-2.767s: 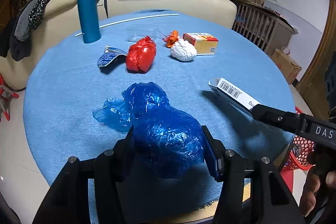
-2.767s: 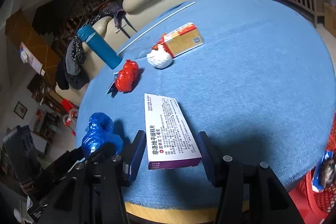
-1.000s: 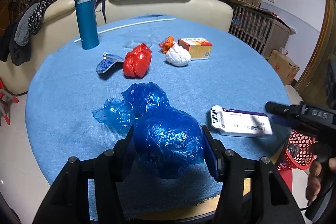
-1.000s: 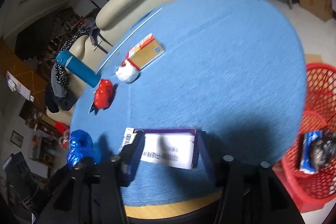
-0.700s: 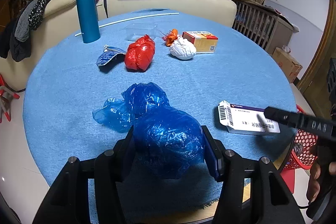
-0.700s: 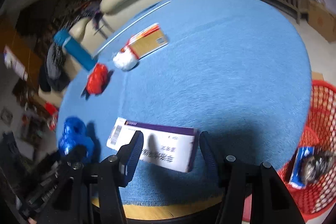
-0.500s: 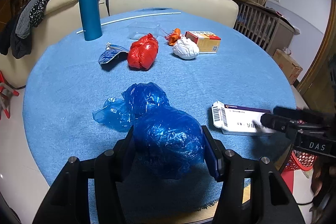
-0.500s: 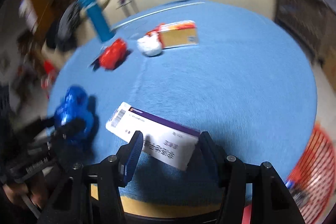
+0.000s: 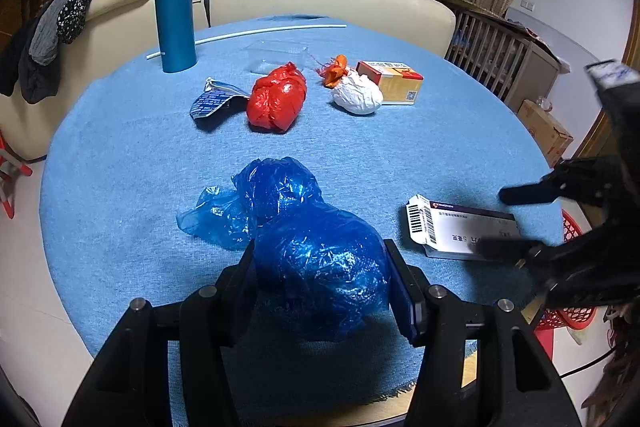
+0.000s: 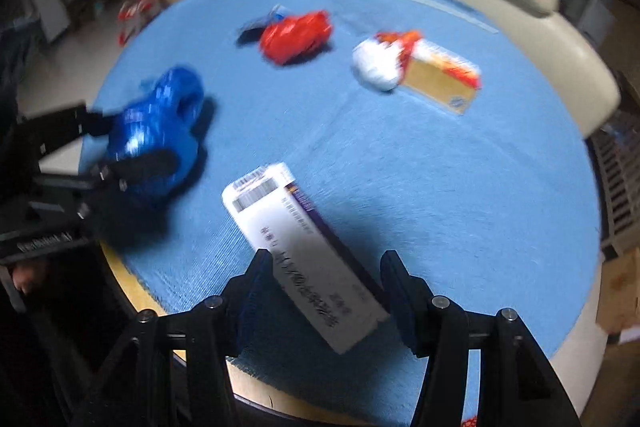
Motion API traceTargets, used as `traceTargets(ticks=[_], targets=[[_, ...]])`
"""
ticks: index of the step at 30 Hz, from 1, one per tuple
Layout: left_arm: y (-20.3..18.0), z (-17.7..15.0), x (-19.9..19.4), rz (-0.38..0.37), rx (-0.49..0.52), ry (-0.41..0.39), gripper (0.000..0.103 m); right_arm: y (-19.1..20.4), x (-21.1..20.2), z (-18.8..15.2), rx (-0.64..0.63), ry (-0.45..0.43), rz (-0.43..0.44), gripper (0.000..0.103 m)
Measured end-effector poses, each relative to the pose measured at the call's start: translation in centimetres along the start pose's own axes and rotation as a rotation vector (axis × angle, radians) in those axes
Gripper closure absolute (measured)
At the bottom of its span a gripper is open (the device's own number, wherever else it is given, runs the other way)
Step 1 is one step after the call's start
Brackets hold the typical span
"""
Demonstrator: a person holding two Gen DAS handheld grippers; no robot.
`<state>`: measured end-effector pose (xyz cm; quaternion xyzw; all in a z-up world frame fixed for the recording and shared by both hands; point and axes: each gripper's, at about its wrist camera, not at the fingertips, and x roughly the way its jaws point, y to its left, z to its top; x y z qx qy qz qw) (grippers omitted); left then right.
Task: Collect trash
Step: 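Carry the leaflet toward the red basket with the right tool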
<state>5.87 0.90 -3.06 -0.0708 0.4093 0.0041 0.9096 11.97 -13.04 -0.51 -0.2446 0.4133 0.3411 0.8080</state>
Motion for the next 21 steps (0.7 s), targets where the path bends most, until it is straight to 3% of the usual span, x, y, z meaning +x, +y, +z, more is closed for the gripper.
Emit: traceTargets(ticks=[4, 6, 8, 9, 14, 21], targets=[[0.3, 0.0, 0.1, -0.004, -0.009, 0.000, 0.044, 0.6, 2.0, 0.3, -0.069, 0.050, -0.016, 0.033], [0.4, 0.0, 0.1, -0.006, -0.009, -0.001, 0.044, -0.4, 2.4, 0.6, -0.010, 0.040, 0.021, 0.034], [0.5, 0.0, 0.2, -0.008, -0.011, -0.002, 0.044, -1.8, 2.6, 0.6, 0.092, 0.026, 0.080, 0.049], [0.5, 0.0, 0.2, -0.009, -0.013, -0.003, 0.044, -2.1, 2.6, 0.5, 0.120, 0.019, 0.070, 0.050], [0.6, 0.1, 0.2, -0.008, -0.019, -0.002, 0.044, -3.0, 2.2, -0.1, 0.258, -0.031, 0.098, 0.051], [0.9, 0.6, -0.7, 0.030, -0.037, -0.019, 0.044, -2.4, -0.7, -1.1, 0.422, -0.168, 0.101, 0.051]])
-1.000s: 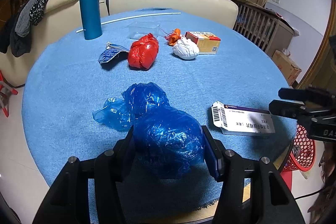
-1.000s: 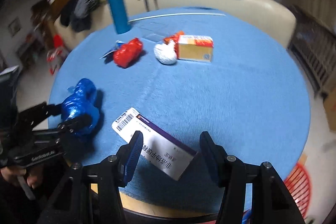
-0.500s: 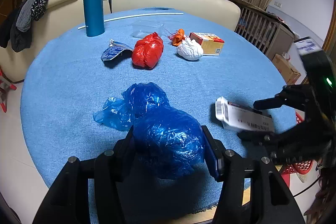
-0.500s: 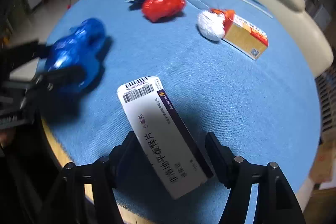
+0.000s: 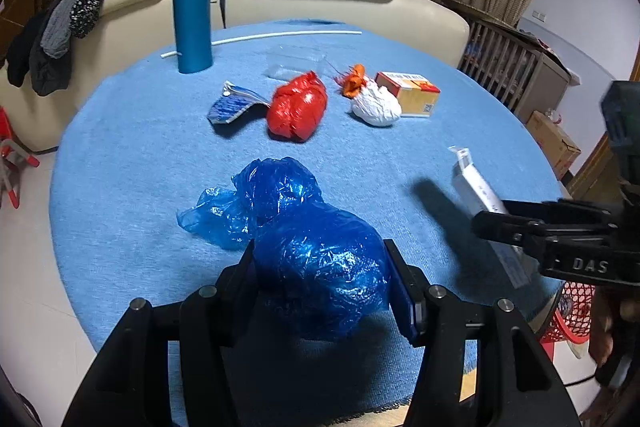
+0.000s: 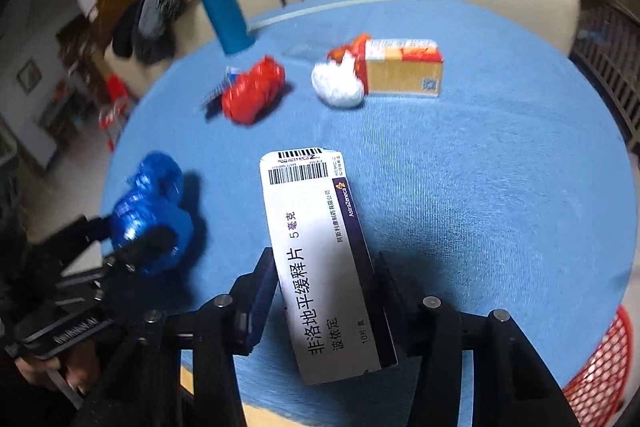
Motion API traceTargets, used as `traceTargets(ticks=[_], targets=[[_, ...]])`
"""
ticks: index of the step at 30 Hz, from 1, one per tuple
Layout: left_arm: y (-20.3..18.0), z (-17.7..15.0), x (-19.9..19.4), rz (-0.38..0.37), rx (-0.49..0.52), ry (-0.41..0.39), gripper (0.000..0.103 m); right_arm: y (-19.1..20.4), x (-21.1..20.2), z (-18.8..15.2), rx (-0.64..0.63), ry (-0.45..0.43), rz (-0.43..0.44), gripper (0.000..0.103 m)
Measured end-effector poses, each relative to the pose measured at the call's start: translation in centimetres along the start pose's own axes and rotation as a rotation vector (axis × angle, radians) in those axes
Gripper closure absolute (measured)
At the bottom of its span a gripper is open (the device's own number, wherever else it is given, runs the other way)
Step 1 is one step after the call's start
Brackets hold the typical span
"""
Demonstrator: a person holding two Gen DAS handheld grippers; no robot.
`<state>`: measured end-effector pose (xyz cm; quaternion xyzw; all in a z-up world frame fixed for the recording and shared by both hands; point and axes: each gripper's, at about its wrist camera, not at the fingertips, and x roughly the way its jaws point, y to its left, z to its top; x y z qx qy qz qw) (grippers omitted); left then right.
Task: Collect trash
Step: 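Carry the leaflet toward the red basket with the right tool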
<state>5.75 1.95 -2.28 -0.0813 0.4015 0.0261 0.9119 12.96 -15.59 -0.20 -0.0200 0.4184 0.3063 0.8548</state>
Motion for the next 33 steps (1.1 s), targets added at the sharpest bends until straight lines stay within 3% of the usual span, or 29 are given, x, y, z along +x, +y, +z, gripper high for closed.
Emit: traceTargets(ticks=[6, 18, 33], targets=[[0.0, 0.7, -1.7, 0.021, 0.003, -0.043, 0.044, 0.8, -1.7, -0.6, 0.084, -0.068, 0.011, 0.051], [-1.7, 1.8, -4.7, 0.013, 0.051, -0.119, 0.044, 1.3, -5.9, -1.5, 0.122, -0.177, 0.040, 0.051], [-3.9, 2.1, -5.6, 0.003, 0.108, -0.141, 0.044, -0.3, -9.2, -2.6, 0.182, -0.259, 0.050, 0.051]])
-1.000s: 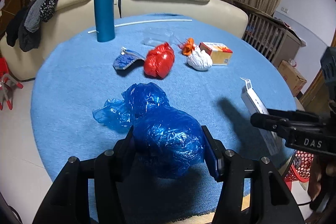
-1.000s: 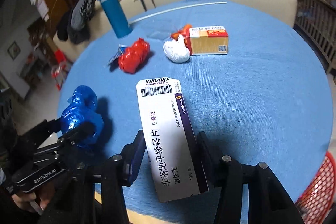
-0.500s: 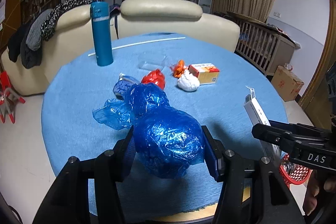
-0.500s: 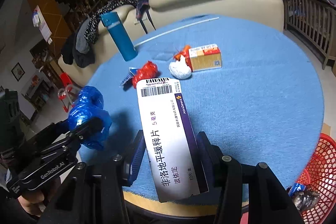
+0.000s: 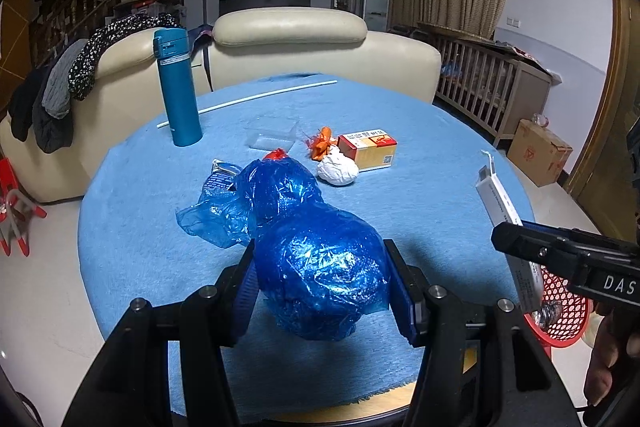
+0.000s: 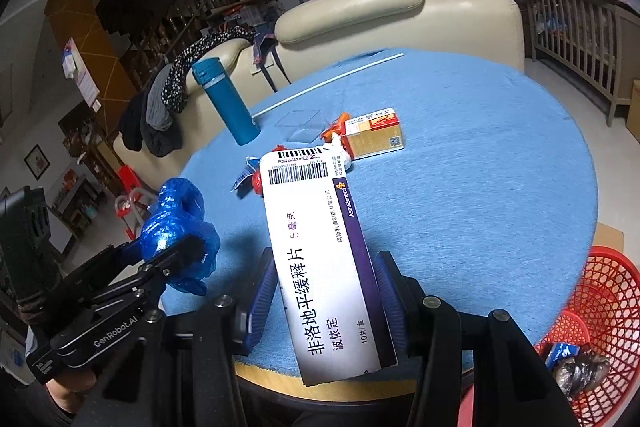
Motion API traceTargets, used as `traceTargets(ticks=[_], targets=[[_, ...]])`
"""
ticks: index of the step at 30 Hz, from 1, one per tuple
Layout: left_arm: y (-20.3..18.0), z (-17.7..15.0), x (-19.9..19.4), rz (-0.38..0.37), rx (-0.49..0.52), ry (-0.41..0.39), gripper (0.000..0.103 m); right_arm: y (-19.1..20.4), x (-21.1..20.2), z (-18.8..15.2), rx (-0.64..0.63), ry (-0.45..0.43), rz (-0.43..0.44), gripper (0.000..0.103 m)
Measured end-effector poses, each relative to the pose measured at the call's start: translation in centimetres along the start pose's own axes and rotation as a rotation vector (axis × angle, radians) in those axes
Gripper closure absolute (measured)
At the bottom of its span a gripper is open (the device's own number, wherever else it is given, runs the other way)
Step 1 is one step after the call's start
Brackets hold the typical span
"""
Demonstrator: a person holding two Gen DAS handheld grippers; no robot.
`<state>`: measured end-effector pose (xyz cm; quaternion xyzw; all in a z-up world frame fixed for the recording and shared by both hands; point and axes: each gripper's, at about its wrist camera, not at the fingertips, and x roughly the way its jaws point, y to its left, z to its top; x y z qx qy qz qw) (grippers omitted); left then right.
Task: Collect trash
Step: 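Carry the leaflet toward the red basket with the right tool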
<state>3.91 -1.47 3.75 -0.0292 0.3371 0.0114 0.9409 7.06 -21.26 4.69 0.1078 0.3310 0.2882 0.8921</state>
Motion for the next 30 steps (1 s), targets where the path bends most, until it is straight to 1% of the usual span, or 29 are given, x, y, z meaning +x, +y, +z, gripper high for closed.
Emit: traceTargets(ticks=[16, 23, 30], targets=[[-1.4, 0.1, 0.4, -0.020, 0.050, 0.011, 0.044, -2.5, -2.1, -0.4, 0.075, -0.053, -0.013, 0.051], [-2.7, 0.0, 0.6, -0.035, 0.080, 0.016, 0.044, -4.0, -3.5, -0.4, 0.107, -0.087, -0.030, 0.051], [-4.1, -0.1, 0.9, -0.051, 0.120, 0.020, 0.044, -5.9, -4.3, -1.1, 0.149, -0.101, -0.044, 0.051]])
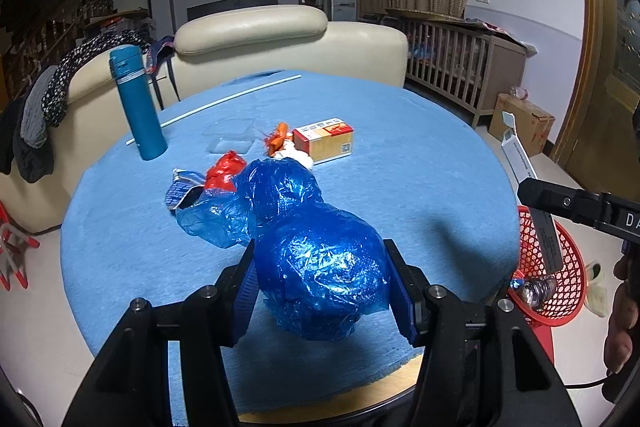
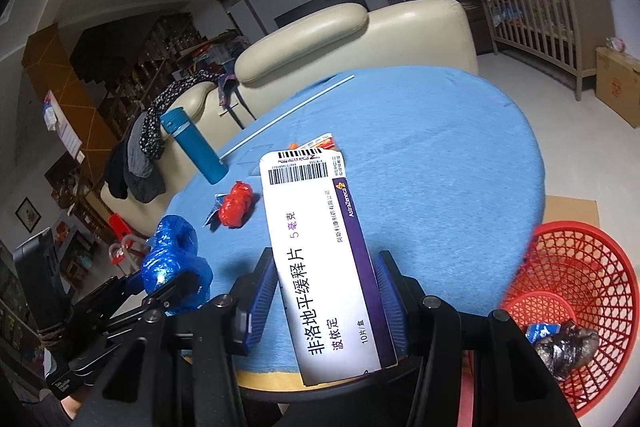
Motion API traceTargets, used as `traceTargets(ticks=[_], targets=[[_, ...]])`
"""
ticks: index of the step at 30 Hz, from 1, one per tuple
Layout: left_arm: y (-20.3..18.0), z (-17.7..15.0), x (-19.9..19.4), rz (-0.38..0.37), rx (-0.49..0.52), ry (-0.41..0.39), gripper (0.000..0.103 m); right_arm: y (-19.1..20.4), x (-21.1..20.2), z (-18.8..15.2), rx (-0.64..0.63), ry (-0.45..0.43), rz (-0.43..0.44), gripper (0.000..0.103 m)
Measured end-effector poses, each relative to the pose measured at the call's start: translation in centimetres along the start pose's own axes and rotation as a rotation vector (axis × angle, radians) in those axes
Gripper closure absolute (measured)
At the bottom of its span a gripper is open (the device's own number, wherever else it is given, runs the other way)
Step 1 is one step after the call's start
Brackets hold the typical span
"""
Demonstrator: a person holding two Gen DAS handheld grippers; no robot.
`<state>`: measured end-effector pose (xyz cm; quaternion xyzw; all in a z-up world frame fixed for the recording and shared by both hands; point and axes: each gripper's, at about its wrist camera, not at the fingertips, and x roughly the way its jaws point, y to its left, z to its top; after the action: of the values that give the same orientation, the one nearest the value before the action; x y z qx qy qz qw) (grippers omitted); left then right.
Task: Collect trash
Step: 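Carry the leaflet toward the red basket with the right tool, then lower the white leaflet into the red basket and open the right tool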
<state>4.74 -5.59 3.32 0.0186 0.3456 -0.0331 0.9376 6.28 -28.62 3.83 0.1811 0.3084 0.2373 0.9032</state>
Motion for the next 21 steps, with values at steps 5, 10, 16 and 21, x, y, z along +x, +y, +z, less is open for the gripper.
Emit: traceTargets(ticks=[5, 10, 16, 21], targets=[[-1.4, 0.4, 0.3, -0.020, 0.034, 0.000, 0.044, -1.5, -0.7, -0.3, 0.035, -0.014, -0.007, 0.051], [-3.1, 0.9, 0.5, -0.044, 0.066, -0.001, 0.044, -2.7, -1.6, -0.4, 0.060, -0.032, -0.016, 0.051], [-5.3, 1.1, 0.7, -0.071, 0.107, 0.005, 0.044, -4.9, -2.4, -1.0, 0.107, -0.043, -0.032, 0.051], [-6.8, 1.1, 1.2, -0.086, 0.136, 0.016, 0.044, -7.2, -3.3, -2.1, 0.167, -0.056, -0.048, 0.051]])
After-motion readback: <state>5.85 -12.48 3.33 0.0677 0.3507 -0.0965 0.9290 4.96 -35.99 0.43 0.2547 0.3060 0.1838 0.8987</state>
